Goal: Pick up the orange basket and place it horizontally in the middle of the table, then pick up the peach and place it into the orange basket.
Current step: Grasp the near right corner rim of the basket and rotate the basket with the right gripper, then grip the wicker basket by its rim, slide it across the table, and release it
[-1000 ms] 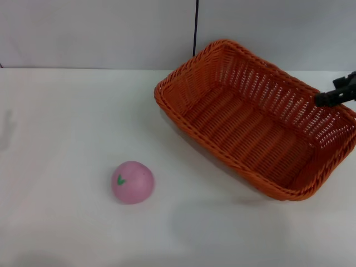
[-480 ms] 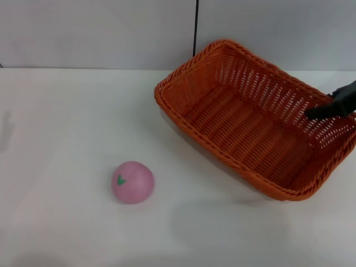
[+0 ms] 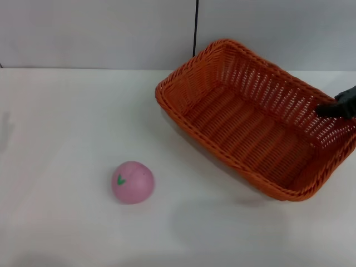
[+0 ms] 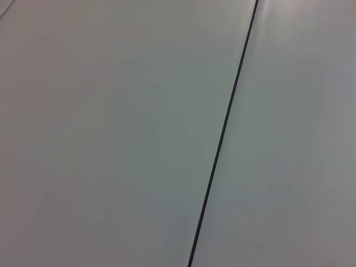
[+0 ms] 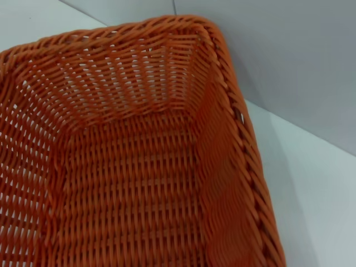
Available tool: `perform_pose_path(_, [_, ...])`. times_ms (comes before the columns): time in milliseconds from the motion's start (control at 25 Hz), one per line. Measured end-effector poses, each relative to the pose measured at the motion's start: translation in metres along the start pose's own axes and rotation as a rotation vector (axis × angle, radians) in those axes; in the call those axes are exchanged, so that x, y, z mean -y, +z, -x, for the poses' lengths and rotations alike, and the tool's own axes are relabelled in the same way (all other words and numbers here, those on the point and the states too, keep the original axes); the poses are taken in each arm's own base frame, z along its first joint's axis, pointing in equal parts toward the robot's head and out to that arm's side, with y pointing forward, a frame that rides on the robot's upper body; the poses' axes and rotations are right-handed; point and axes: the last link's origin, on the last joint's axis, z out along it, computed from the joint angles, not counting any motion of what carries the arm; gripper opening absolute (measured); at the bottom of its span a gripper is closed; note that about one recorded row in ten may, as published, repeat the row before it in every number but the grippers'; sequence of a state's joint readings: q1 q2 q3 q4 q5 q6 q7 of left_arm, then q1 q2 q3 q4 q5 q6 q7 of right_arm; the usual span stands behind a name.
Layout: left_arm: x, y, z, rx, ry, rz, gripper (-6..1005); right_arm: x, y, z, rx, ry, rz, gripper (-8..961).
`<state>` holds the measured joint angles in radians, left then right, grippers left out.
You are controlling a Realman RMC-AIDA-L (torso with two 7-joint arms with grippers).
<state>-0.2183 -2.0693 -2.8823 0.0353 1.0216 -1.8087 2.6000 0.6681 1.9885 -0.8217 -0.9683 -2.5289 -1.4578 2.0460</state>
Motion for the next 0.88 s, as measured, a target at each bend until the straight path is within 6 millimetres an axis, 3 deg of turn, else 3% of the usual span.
perform_pose_path(320, [0.001,-0.001,0.0,0.005,0.001,-0.004,827,0.004,-0.012,-0.005,0.108,0.026,0.014,181])
perform_pose_path(520, [0.001,-0.001,0.001,0.008,0.001,-0.006,827,-0.001,-0.04,-0.004,0.315,0.014,0.079,162])
perform_pose_path(560, [0.001,-0.001,0.001,0.008,0.001,-0.006,827,-0.005,-0.056,-0.003,0.399,-0.01,0.126,162])
perform_pose_path(880, [0.001,0.0,0.001,0.007,0.0,-0.005,827,-0.023,-0.099,-0.001,0.544,-0.137,0.261,161])
